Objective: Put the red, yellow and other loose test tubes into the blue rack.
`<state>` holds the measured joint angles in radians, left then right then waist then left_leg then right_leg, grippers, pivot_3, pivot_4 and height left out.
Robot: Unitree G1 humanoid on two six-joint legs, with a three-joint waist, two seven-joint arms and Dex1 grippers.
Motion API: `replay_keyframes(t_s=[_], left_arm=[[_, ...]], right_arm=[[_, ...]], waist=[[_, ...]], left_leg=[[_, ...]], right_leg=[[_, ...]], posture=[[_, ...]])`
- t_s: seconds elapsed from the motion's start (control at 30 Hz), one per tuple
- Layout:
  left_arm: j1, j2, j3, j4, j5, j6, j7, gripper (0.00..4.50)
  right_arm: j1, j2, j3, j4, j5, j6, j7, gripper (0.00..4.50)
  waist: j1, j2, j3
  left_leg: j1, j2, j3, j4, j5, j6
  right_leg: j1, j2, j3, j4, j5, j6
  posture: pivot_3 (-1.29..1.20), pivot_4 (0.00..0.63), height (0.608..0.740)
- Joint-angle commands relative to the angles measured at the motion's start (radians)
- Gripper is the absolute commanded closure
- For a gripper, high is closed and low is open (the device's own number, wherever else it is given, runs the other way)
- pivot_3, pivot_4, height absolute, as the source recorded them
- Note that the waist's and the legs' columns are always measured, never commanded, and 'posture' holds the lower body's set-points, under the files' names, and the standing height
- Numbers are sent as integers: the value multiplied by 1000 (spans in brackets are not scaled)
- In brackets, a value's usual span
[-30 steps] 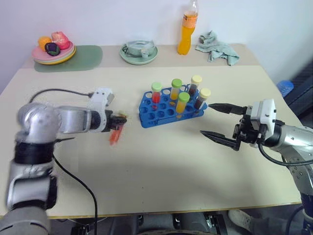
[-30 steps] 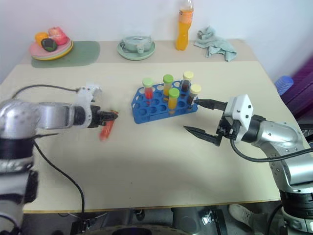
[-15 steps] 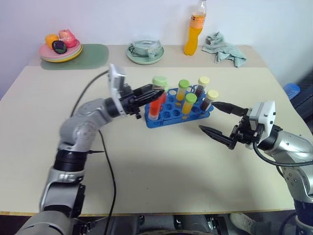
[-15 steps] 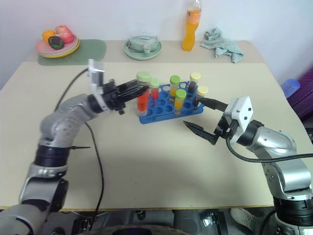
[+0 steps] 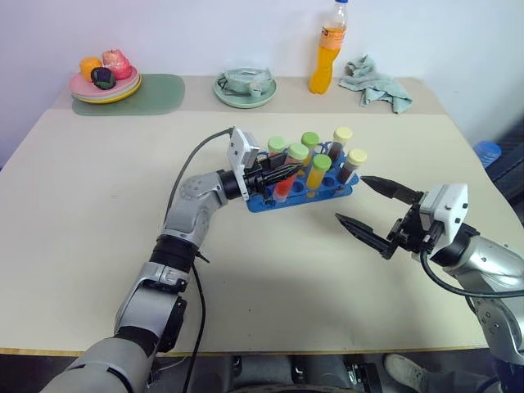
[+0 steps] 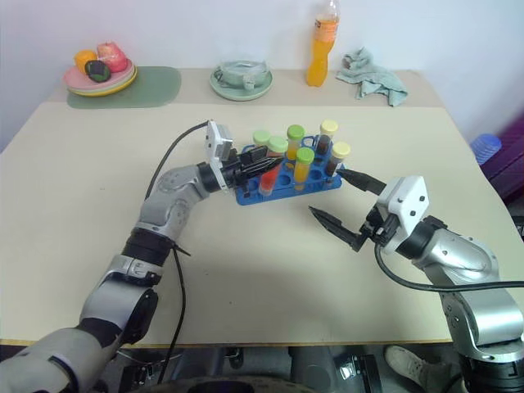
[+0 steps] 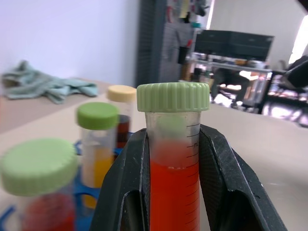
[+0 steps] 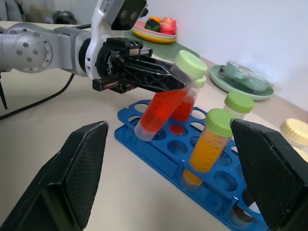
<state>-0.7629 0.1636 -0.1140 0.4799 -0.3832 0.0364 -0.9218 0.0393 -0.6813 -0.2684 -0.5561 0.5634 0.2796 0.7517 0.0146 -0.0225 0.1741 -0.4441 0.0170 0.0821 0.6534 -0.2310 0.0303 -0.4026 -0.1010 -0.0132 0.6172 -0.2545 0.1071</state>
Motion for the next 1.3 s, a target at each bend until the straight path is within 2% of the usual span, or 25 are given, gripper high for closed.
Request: replay_keyframes(t_s=[0.03, 0.33, 0.63, 0.73, 0.93, 1.07, 1.17, 1.3], left_arm=[[-22, -26, 23, 52, 33, -21, 42, 3738], [-26, -63, 33, 87, 70, -51, 67, 3738], [73, -89, -2, 84, 113, -204, 6, 3738], [100, -97, 8, 54, 78, -164, -25, 3738], [112, -93, 37, -2, 91, -147, 40, 767], [128, -59, 41, -81, 88, -107, 50, 767], [158, -11, 41, -161, 136, -114, 107, 767], [233, 66, 83, -297, 98, -29, 132, 767]], right_arm=[[1, 3, -31, -35, 9, -13, -10, 341], [-19, 4, -22, -11, 5, -20, -3, 341], [-22, 5, -25, -4, 3, -25, 2, 341], [-20, 3, -30, -5, 7, -23, 3, 341], [-18, -2, -38, -7, 11, -19, 5, 341], [-12, -2, -38, -1, 8, -17, 7, 341], [-1, 0, -35, 7, 1, -11, 0, 341], [38, 7, -33, 35, -31, -17, -11, 341]], waist=[[0, 0, 0], [0, 0, 0], [-1, 0, 0], [-1, 0, 0], [-1, 1, 0], [-2, 1, 0], [-2, 1, -1], [-3, 1, -1]], left_leg=[[0, 0, 0, 0, 0, 0], [1, 0, 0, 0, 0, 0], [1, 0, 0, 0, 0, 0], [1, 0, 0, 0, 0, 1], [1, 0, 0, 1, -1, 1], [1, 0, 0, 1, -1, 1], [1, 0, 0, 1, -1, 1], [1, 0, 0, 1, -1, 1]], right_leg=[[0, 0, 0, 0, 0, 0], [1, 0, 0, 1, 2, 3], [1, 0, 0, 0, 2, 3], [1, 0, 0, 0, 2, 3], [1, 0, 0, 1, 2, 3], [1, 0, 0, 2, 2, 3], [1, 0, 0, 2, 2, 4], [1, 0, 0, 2, 2, 4]], posture=[[0, 150, 740], [0, 150, 740], [0, 150, 740], [0, 150, 740], [0, 150, 740], [0, 150, 740], [0, 150, 740], [0, 150, 740]])
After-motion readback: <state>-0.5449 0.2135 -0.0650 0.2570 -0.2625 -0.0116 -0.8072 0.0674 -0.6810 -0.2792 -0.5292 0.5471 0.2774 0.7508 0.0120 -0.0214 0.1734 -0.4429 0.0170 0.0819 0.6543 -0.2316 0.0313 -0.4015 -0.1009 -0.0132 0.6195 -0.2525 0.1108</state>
